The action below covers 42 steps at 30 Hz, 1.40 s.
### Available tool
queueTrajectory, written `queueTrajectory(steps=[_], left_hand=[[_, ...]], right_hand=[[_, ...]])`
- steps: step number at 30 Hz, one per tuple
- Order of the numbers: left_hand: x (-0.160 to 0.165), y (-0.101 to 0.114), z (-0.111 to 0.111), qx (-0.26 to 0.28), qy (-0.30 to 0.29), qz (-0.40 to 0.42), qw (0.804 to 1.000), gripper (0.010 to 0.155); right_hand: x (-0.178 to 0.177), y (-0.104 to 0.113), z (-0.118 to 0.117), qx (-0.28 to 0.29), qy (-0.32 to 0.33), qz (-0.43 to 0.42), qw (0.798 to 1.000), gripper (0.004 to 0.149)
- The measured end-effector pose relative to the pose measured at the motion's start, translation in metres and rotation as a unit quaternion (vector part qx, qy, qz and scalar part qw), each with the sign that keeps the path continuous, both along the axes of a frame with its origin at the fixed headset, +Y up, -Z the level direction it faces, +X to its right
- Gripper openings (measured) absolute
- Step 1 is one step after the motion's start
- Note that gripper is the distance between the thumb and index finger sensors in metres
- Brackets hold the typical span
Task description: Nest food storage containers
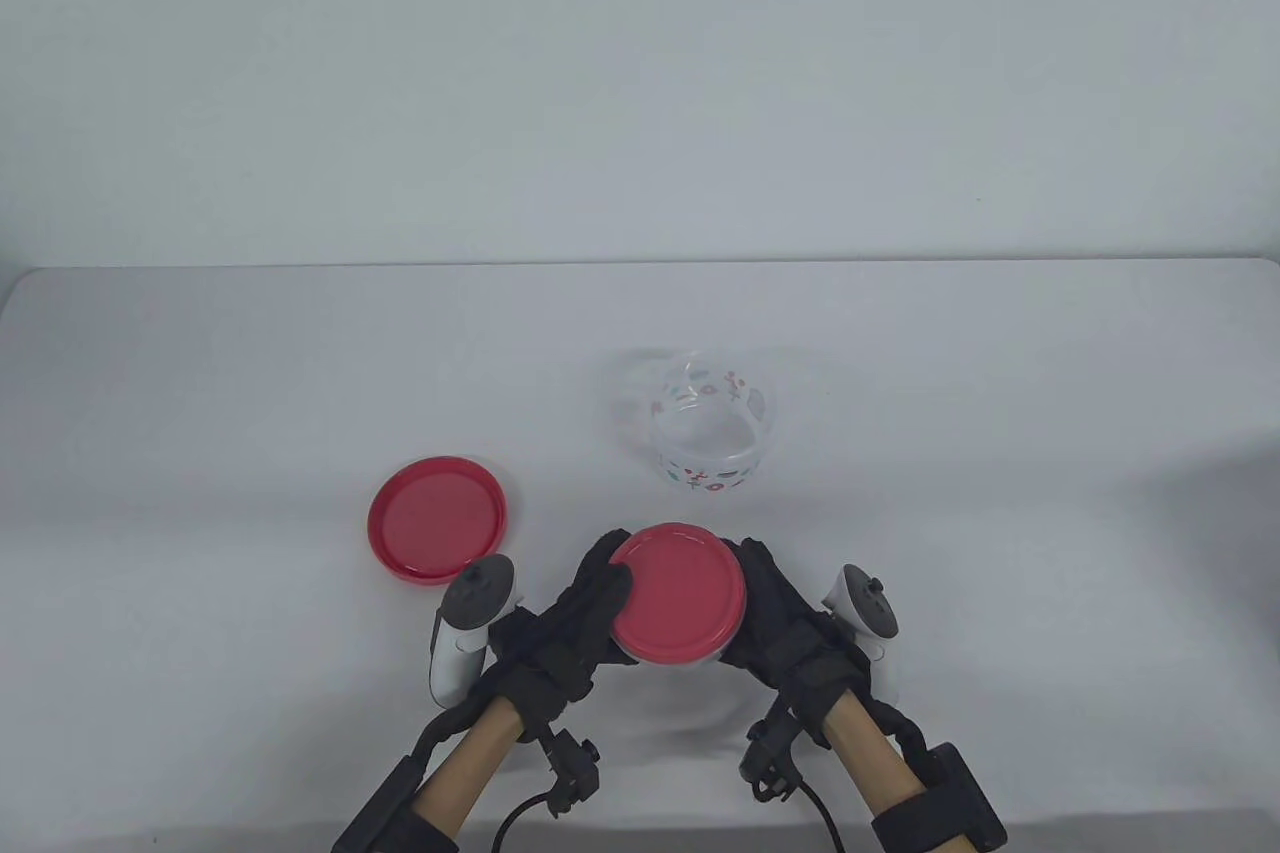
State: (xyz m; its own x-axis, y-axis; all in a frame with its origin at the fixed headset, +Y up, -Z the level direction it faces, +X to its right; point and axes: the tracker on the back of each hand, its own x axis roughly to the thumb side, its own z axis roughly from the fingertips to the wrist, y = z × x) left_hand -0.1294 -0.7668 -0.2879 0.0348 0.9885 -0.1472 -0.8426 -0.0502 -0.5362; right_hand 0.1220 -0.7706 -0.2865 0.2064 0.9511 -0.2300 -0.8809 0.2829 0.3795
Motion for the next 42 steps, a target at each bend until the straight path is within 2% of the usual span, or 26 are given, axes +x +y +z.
queueTrajectory(steps=[2,4,5,7,8,9,13,17,20,22,26,33,39,42], left_hand=[[-0.002,0.001,0.0,0.011,0.008,-0.024,1.0,0.073],[-0.004,0.002,0.001,0.018,0.016,-0.042,0.999,0.073],[-0.004,0.001,0.001,0.018,0.017,-0.047,0.999,0.073],[-0.004,0.001,0.001,0.02,0.018,-0.05,0.998,0.073],[-0.004,0.001,0.001,0.021,0.017,-0.053,0.998,0.073],[-0.003,0.002,0.001,0.023,0.017,-0.055,0.998,0.073],[-0.001,0.002,0.002,0.031,0.013,-0.07,0.997,0.072],[-0.001,0.002,0.003,0.033,0.014,-0.084,0.996,0.07],[-0.003,0.005,0.002,0.034,0.018,-0.076,0.996,0.07],[-0.005,0.007,0.002,0.044,0.025,-0.073,0.996,0.07],[-0.011,0.017,0.002,0.09,0.043,-0.09,0.991,0.074],[-0.03,0.037,0.002,0.182,0.099,-0.18,0.962,0.074],[-0.037,0.052,0.004,0.236,0.121,-0.264,0.927,0.071],[-0.038,0.057,0.005,0.247,0.128,-0.298,0.913,0.07]], right_hand=[[0.008,0.014,0.001,0.083,-0.055,0.113,0.989,0.074],[0.014,0.03,0.002,0.185,-0.089,0.27,0.941,0.074],[0.014,0.038,0.003,0.232,-0.091,0.333,0.909,0.073],[0.011,0.048,0.006,0.275,-0.092,0.412,0.864,0.071],[0.009,0.049,0.008,0.286,-0.097,0.436,0.848,0.071],[0.008,0.049,0.009,0.288,-0.1,0.444,0.843,0.071],[0.003,0.047,0.01,0.275,-0.086,0.43,0.855,0.064],[0.001,0.045,0.009,0.267,-0.084,0.436,0.855,0.059],[0.0,0.046,0.008,0.255,-0.087,0.424,0.865,0.057],[-0.001,0.048,0.008,0.243,-0.091,0.414,0.873,0.056],[0.0,0.055,0.007,0.227,-0.112,0.415,0.874,0.055],[0.017,0.081,-0.008,0.192,-0.185,0.444,0.856,0.056],[0.03,0.112,-0.037,0.149,-0.254,0.425,0.856,0.057],[0.032,0.122,-0.055,0.134,-0.276,0.432,0.848,0.057]])
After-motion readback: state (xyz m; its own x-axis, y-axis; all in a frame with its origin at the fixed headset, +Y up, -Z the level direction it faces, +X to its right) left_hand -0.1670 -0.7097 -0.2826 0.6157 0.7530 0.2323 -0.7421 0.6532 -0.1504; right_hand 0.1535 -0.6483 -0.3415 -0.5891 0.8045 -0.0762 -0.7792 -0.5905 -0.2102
